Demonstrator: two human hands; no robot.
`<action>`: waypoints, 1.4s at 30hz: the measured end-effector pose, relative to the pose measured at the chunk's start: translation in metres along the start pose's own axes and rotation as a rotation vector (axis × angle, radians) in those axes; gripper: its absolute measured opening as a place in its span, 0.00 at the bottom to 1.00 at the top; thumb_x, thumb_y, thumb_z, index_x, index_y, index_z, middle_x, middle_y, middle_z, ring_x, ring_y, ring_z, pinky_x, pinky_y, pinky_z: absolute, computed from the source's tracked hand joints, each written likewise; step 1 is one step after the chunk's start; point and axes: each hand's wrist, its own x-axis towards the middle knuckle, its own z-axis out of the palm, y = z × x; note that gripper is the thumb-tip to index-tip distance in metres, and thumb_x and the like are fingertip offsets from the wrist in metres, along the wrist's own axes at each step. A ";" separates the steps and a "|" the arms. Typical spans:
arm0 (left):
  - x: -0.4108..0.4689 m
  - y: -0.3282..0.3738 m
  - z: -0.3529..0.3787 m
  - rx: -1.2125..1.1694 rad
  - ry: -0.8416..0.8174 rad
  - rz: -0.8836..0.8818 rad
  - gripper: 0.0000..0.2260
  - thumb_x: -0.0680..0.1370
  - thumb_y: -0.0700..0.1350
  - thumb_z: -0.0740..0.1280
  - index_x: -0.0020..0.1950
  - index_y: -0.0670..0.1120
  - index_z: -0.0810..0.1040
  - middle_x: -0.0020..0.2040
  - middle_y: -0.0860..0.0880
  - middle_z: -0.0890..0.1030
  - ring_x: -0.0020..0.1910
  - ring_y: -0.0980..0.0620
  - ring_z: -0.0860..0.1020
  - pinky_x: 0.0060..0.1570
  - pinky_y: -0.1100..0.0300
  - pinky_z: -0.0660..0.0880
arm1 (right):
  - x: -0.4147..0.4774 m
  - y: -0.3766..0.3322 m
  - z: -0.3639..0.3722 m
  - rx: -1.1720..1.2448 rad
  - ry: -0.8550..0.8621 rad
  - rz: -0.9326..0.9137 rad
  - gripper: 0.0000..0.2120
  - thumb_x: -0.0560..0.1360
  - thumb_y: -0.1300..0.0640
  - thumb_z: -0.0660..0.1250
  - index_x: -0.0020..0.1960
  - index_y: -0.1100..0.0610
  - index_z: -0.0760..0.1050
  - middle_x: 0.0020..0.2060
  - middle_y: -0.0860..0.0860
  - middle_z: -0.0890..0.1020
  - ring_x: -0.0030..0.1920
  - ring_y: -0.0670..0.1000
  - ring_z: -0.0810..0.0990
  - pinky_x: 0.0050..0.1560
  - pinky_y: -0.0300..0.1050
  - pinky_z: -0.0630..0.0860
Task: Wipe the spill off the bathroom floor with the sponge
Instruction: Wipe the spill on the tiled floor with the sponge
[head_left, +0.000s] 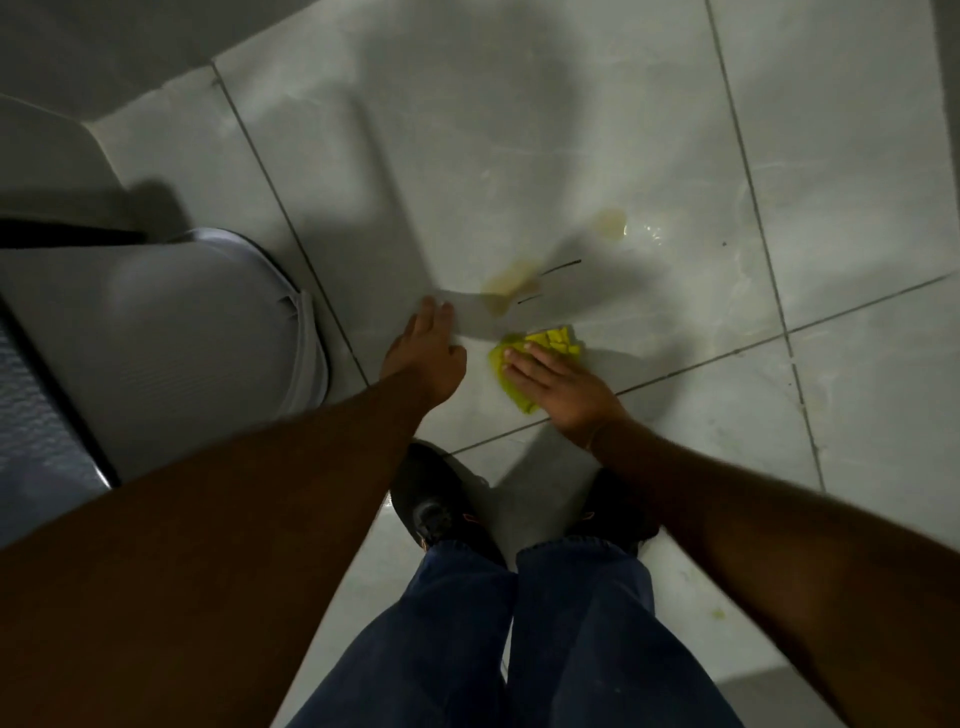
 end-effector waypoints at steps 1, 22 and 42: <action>0.001 -0.003 0.000 0.004 0.003 -0.010 0.31 0.85 0.51 0.57 0.86 0.49 0.49 0.87 0.47 0.45 0.85 0.43 0.53 0.81 0.47 0.56 | 0.000 0.014 -0.006 -0.015 0.031 0.029 0.30 0.78 0.63 0.46 0.79 0.55 0.64 0.79 0.55 0.65 0.79 0.63 0.62 0.78 0.61 0.64; 0.015 -0.028 0.002 -0.037 -0.033 -0.038 0.30 0.85 0.47 0.58 0.85 0.40 0.52 0.86 0.43 0.49 0.85 0.44 0.52 0.83 0.49 0.54 | 0.048 0.007 -0.024 0.008 0.084 0.146 0.36 0.75 0.70 0.57 0.81 0.52 0.60 0.81 0.52 0.59 0.82 0.59 0.55 0.81 0.57 0.55; 0.001 -0.028 0.005 -0.071 0.049 -0.121 0.38 0.83 0.50 0.63 0.85 0.41 0.44 0.87 0.46 0.45 0.81 0.38 0.61 0.79 0.48 0.61 | 0.045 0.040 -0.055 -0.030 0.078 0.360 0.36 0.76 0.70 0.58 0.81 0.52 0.57 0.82 0.54 0.57 0.81 0.62 0.54 0.81 0.59 0.54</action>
